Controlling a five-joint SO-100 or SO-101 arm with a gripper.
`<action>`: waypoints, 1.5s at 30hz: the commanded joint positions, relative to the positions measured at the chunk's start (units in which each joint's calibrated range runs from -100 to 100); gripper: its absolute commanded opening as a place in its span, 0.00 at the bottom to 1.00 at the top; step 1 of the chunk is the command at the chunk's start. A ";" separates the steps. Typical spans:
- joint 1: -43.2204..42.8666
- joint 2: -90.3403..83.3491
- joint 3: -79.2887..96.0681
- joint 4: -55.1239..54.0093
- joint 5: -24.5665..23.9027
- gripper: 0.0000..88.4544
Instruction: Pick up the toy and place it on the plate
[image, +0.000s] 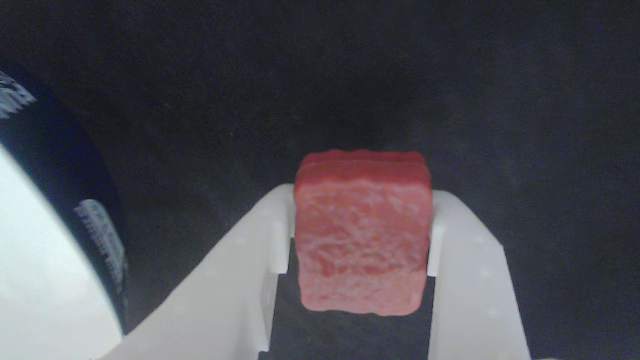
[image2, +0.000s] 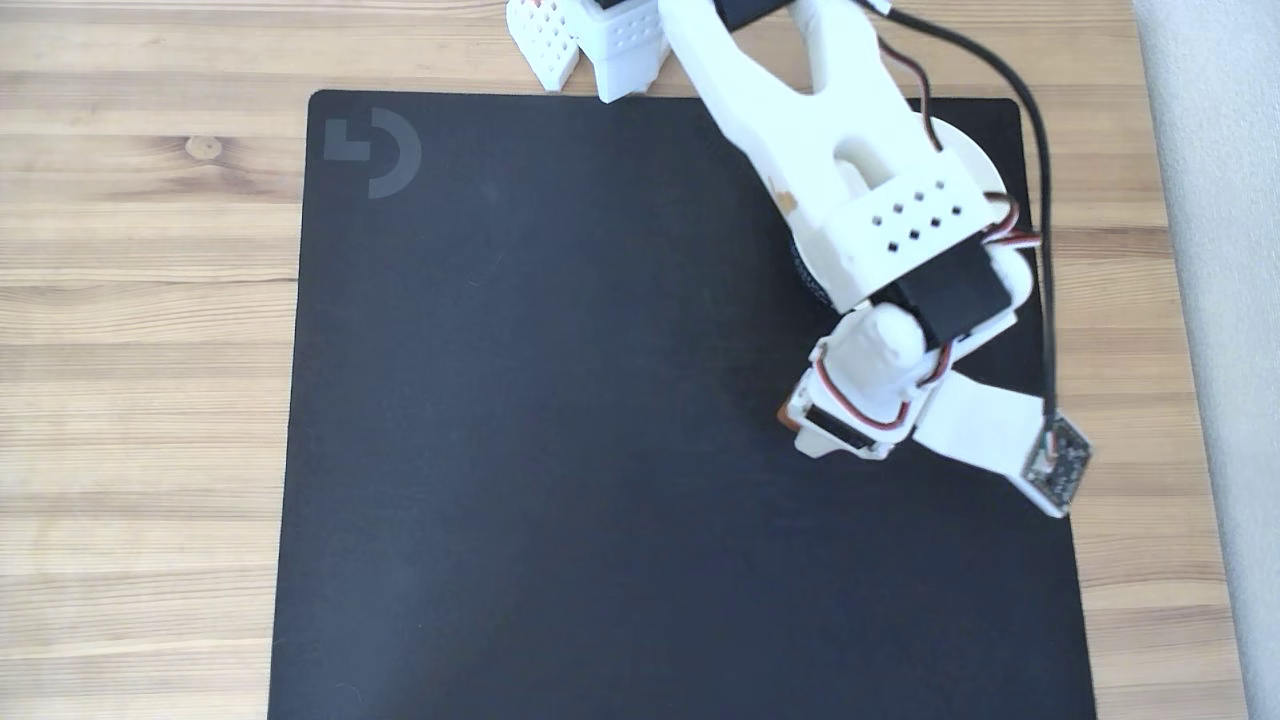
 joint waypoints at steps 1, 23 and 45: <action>-1.48 -10.00 -2.80 -0.65 0.14 0.03; -6.58 -44.77 20.99 -7.00 0.30 0.03; -19.21 -88.95 106.80 -56.87 -0.27 0.03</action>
